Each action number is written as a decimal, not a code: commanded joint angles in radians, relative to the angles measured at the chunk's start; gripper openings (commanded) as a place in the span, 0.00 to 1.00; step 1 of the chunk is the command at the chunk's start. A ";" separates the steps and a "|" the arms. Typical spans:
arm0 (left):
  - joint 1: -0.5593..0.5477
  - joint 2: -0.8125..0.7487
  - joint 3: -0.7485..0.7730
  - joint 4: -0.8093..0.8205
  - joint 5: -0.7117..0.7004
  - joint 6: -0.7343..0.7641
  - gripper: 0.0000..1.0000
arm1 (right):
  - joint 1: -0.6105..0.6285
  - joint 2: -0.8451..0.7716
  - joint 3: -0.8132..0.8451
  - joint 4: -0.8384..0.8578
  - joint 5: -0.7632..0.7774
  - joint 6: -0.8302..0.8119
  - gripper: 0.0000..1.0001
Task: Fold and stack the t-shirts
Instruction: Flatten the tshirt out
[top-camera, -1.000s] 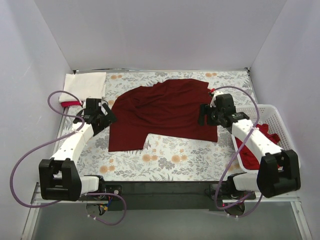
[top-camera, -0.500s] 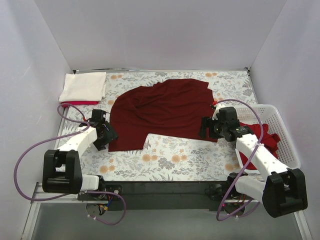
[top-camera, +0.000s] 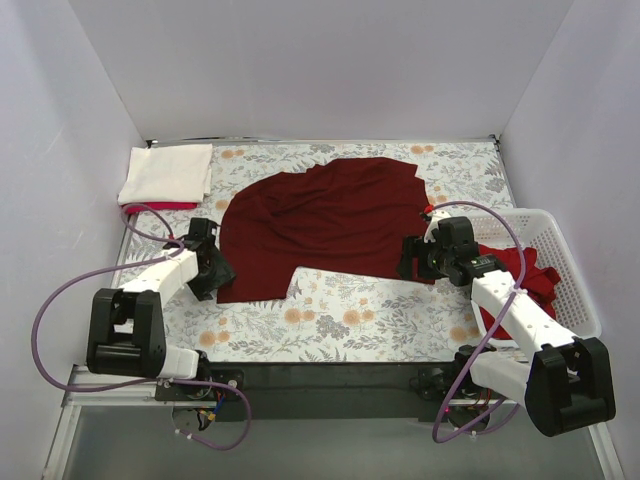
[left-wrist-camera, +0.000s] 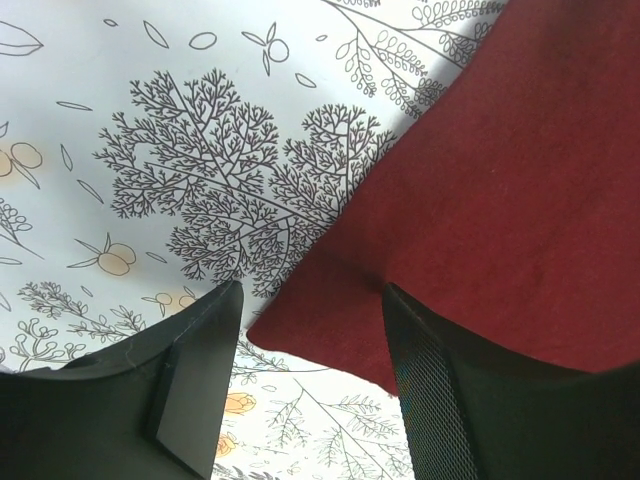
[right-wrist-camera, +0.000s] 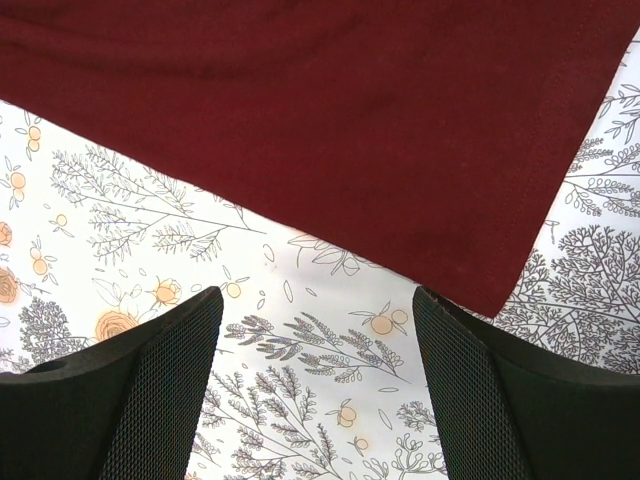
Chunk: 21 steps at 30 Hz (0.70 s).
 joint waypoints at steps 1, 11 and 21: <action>-0.032 0.065 -0.011 0.006 -0.023 -0.015 0.56 | 0.004 -0.014 -0.006 0.045 -0.006 0.005 0.83; -0.093 0.111 0.003 -0.039 -0.084 -0.059 0.44 | 0.004 -0.025 -0.033 0.082 -0.029 0.013 0.83; -0.121 0.114 -0.019 -0.039 -0.092 -0.071 0.08 | 0.004 -0.037 -0.065 0.093 0.022 0.011 0.82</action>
